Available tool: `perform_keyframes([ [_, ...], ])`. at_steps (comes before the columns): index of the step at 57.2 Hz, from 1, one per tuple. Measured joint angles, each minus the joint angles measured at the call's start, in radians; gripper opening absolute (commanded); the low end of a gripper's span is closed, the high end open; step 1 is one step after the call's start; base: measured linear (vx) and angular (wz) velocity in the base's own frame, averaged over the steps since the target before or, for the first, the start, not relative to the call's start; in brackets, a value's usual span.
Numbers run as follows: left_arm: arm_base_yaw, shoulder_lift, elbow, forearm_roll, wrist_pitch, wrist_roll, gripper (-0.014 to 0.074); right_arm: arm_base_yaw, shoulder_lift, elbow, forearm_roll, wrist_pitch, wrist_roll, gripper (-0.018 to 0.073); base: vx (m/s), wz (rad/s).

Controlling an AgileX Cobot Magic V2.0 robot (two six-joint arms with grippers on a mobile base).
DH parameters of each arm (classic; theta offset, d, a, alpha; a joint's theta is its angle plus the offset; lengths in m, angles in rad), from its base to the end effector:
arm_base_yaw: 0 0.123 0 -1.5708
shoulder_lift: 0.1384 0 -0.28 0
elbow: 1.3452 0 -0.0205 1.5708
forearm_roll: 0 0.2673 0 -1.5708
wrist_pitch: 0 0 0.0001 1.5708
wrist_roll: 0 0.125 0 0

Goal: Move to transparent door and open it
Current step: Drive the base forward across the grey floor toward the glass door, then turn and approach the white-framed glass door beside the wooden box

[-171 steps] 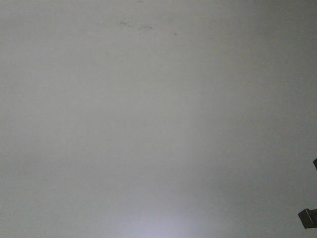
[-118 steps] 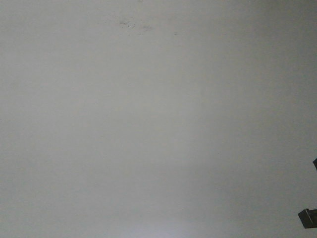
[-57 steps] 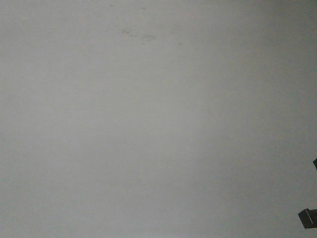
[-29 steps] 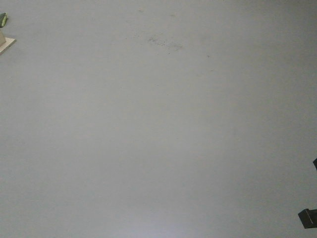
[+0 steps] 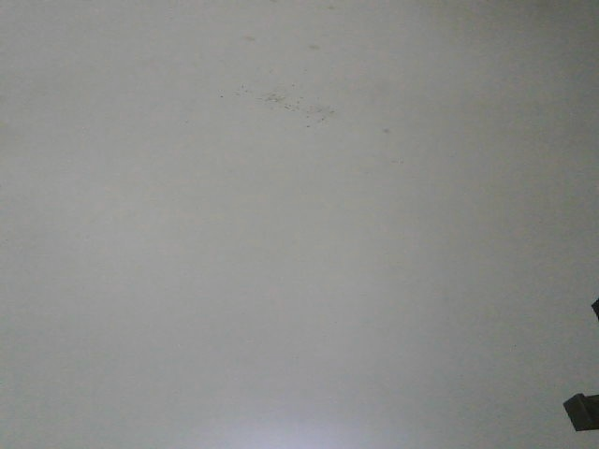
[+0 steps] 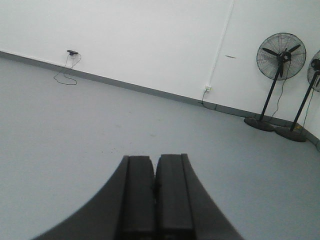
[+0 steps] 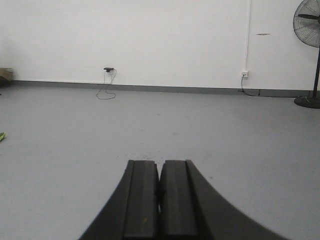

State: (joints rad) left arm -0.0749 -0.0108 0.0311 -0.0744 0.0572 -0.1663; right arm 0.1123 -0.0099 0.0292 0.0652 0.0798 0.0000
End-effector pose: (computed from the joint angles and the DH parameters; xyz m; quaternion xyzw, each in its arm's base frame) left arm 0.1122 -0.0090 0.1981 -0.0567 0.7013 -0.1131 0.7015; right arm 0.1118 0.0133 0.1959 -0.0186 0.7110 0.0641 0.7000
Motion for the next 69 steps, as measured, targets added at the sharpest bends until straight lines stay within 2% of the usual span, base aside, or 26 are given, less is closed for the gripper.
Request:
perform_keyframes([
  [29, 0.0, 0.0, 0.0, 0.0, 0.0, 0.0, -0.0003, 0.0, 0.0, 0.0, 0.0, 0.0, 0.0, 0.0116, 0.47, 0.08],
  [69, 0.0, 0.0, 0.0, 0.0, 0.0, 0.0, -0.0003, 0.0, 0.0, 0.0, 0.0, 0.0, 0.0, 0.0116, 0.5, 0.56],
])
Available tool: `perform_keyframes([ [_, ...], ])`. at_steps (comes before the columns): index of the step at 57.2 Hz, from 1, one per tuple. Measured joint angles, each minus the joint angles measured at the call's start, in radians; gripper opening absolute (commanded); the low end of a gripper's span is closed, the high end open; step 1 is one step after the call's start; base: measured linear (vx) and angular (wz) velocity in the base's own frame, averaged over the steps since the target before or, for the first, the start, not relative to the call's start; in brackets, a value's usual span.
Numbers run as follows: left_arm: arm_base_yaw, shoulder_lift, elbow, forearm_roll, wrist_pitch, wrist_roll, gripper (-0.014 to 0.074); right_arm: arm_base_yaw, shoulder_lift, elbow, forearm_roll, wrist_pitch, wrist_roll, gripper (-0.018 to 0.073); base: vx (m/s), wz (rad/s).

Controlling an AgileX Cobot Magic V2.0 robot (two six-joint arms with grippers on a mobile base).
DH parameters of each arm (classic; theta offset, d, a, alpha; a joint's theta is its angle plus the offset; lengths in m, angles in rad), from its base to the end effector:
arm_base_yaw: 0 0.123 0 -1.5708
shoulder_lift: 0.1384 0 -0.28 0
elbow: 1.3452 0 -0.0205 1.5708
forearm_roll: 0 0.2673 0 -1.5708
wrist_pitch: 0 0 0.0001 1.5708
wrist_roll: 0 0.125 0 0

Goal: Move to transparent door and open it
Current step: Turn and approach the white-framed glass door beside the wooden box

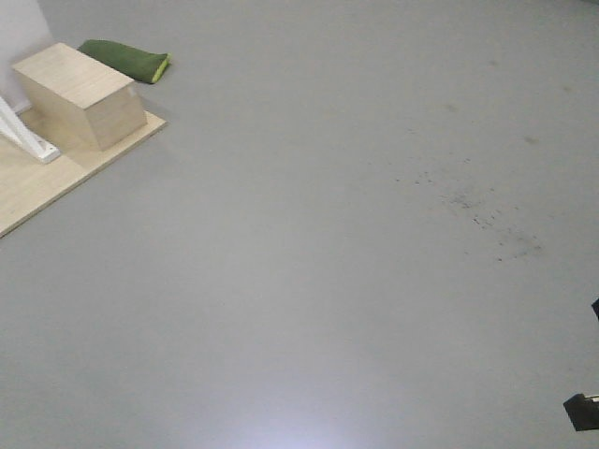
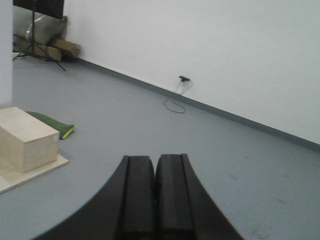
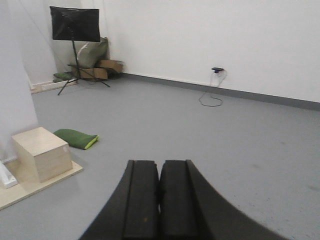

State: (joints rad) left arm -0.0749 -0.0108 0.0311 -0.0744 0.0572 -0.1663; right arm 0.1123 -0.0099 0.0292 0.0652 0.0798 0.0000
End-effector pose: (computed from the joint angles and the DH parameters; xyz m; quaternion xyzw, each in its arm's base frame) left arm 0.1122 -0.0090 0.1981 -0.0567 0.7013 -0.1131 0.7015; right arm 0.1118 0.0133 0.1959 -0.0186 0.7110 0.0641 0.7000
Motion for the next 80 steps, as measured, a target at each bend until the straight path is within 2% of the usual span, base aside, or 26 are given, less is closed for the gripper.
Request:
perform_keyframes([
  [58, 0.0, 0.0, 0.0, 0.0, 0.0, 0.0, -0.0003, 0.0, 0.0, 0.0, 0.0, 0.0, 0.0, 0.0116, 0.45, 0.68],
  [80, 0.0, 0.0, 0.0, 0.0, 0.0, 0.0, -0.0003, 0.0, 0.0, 0.0, 0.0, 0.0, 0.0, 0.0116, 0.44, 0.35],
])
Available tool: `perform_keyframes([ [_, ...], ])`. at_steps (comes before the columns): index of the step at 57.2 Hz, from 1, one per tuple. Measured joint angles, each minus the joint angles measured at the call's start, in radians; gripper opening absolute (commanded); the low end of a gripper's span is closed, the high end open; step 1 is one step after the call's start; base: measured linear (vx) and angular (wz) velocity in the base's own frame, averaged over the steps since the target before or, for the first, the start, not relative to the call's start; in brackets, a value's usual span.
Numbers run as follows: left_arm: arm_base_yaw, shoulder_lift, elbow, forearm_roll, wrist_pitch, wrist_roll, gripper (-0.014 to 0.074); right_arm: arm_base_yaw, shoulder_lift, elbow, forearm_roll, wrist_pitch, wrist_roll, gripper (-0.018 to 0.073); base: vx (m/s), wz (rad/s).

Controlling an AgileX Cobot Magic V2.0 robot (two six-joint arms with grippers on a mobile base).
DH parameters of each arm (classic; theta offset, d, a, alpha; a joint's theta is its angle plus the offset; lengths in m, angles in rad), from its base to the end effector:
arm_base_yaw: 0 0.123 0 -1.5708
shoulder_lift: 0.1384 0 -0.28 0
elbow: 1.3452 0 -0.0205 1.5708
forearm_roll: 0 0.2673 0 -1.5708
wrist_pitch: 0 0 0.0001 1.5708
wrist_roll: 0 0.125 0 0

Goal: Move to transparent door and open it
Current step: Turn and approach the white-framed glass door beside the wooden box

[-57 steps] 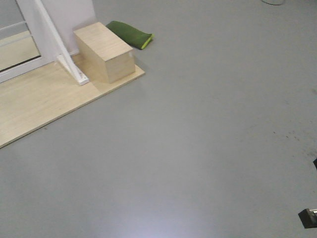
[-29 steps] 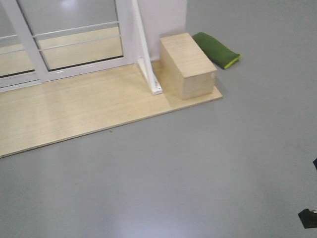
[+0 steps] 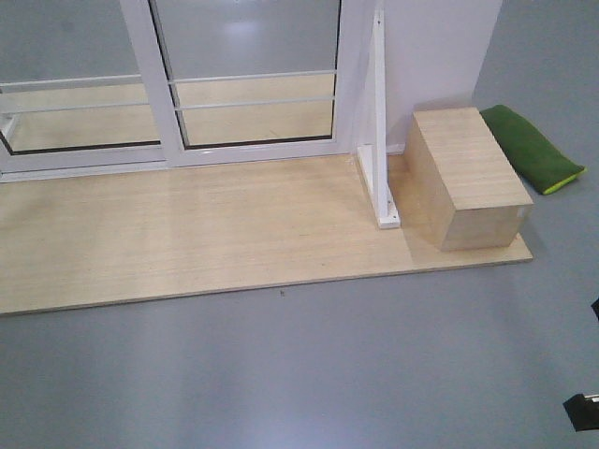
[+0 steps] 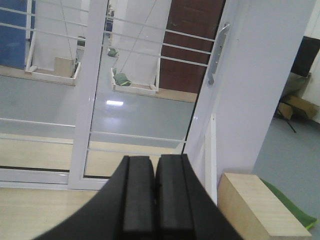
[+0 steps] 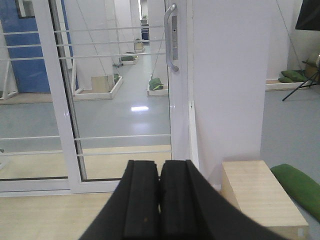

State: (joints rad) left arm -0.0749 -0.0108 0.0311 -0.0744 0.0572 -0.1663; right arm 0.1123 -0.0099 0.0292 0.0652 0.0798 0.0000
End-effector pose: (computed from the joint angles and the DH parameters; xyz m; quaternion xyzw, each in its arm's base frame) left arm 0.1122 -0.0090 0.1981 -0.0567 0.7013 -0.1131 0.7015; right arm 0.1118 0.0133 0.1959 -0.0186 0.7110 0.0641 0.7000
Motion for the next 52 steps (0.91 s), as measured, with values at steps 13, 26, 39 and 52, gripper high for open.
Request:
perform_keyframes([
  [13, 0.0, 0.0, 0.0, 0.0, 0.0, 0.0, -0.0003, 0.0, 0.0, 0.0, 0.0, 0.0, 0.0, 0.0116, 0.47, 0.09],
  [26, 0.0, 0.0, 0.0, 0.0, 0.0, 0.0, -0.0003, 0.0, 0.0, 0.0, 0.0, 0.0, 0.0, 0.0116, 0.46, 0.08],
  [39, 0.0, 0.0, 0.0, 0.0, 0.0, 0.0, -0.0003, 0.0, 0.0, 0.0, 0.0, 0.0, 0.0, 0.0116, 0.45, 0.11],
  [52, 0.0, 0.0, 0.0, 0.0, 0.0, 0.0, -0.0003, 0.0, 0.0, 0.0, 0.0, 0.0, 0.0, 0.0116, 0.44, 0.13],
])
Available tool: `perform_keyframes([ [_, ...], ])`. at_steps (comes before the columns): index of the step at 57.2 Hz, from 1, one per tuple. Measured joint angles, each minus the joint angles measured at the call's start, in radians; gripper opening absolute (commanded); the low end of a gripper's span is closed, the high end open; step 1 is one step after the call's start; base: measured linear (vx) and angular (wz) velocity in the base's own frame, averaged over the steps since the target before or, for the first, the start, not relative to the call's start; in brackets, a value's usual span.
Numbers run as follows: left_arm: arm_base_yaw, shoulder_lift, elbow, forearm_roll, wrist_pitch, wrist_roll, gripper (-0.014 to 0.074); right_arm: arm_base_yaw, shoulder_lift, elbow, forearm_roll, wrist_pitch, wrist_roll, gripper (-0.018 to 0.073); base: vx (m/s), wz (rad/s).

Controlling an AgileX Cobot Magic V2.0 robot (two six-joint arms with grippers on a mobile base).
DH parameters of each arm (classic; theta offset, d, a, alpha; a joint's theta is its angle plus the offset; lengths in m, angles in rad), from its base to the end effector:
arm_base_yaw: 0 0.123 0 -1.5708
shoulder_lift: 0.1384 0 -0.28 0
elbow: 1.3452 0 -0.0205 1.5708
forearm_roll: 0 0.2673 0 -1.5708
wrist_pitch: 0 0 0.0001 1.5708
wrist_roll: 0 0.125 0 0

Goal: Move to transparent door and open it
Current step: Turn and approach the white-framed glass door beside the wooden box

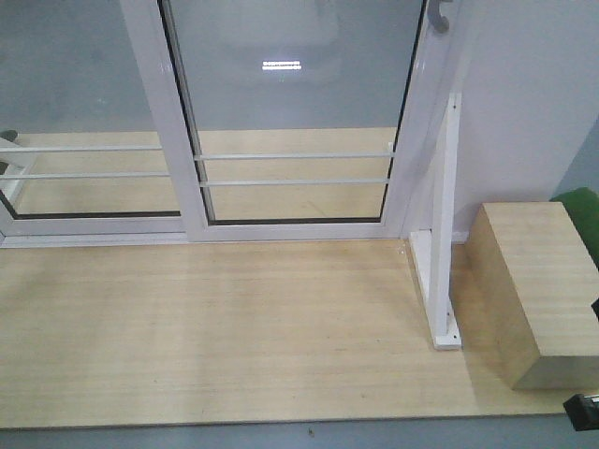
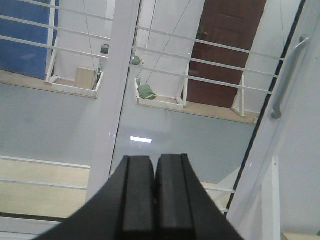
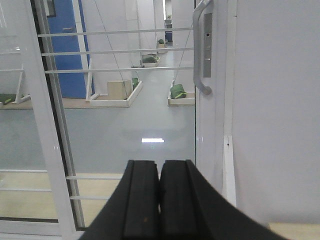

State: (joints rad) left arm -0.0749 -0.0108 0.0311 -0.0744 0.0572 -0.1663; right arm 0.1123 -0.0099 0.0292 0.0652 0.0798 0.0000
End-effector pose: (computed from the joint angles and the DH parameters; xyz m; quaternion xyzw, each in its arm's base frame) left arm 0.1122 -0.0090 0.1981 -0.0567 0.7013 -0.1131 0.7015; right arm 0.1118 0.0133 0.1959 -0.0186 0.7110 0.0641 0.7000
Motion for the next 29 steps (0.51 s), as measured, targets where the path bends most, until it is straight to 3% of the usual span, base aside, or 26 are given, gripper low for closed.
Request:
perform_keyframes([
  [29, 0.0, 0.0, 0.0, 0.0, 0.0, 0.0, -0.0003, 0.0, 0.0, 0.0, 0.0, 0.0, 0.0, 0.0116, 0.39, 0.05],
])
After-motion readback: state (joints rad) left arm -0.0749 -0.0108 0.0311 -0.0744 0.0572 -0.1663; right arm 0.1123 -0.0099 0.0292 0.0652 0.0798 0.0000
